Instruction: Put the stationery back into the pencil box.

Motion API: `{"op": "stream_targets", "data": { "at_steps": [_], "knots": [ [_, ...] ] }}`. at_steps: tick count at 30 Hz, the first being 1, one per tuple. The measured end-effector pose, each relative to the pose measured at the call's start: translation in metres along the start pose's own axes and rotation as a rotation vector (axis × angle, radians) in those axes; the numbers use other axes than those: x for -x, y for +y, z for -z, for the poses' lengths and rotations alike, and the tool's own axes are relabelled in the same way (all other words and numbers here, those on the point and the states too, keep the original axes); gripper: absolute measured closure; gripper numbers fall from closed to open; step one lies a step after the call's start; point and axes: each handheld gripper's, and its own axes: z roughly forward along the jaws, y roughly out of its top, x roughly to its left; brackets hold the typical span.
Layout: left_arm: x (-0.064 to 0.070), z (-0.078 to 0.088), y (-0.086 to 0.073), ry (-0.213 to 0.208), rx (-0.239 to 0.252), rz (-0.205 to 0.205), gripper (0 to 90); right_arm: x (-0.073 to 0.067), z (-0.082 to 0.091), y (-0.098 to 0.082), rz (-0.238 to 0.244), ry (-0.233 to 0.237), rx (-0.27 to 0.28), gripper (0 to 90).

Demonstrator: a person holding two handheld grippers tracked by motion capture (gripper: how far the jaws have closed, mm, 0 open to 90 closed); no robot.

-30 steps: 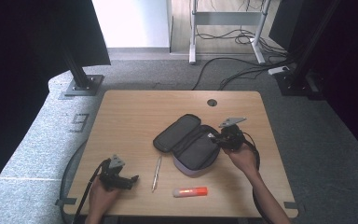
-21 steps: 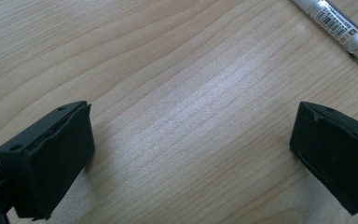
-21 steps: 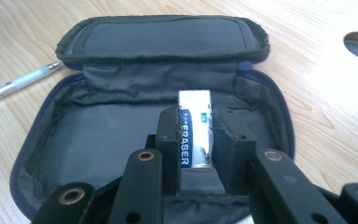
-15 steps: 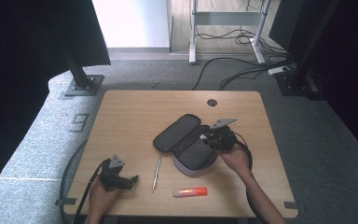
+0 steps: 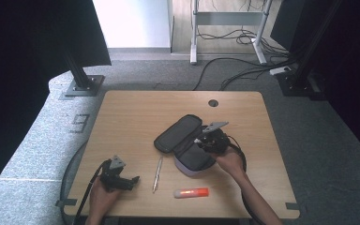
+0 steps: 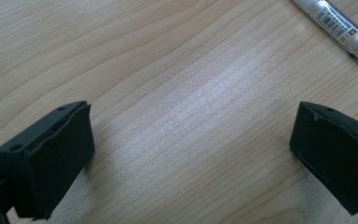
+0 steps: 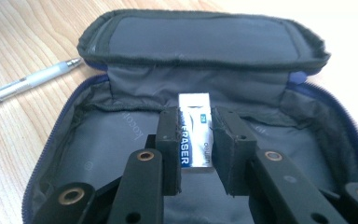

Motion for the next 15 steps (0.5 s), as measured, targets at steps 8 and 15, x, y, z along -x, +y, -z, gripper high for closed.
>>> {"op": "stream_targets", "data": {
  "at_steps": [8, 15],
  "knots": [
    [0.0, 0.0, 0.0, -0.002, 0.0, 0.0, 0.0, -0.001, -0.017, -0.012, -0.008, 0.015, -0.031, 71.2],
    [0.0, 0.0, 0.0, -0.002, 0.0, -0.002, 0.0, -0.002, -0.027, -0.02, -0.014, 0.02, -0.053, 71.9]
  ]
}}
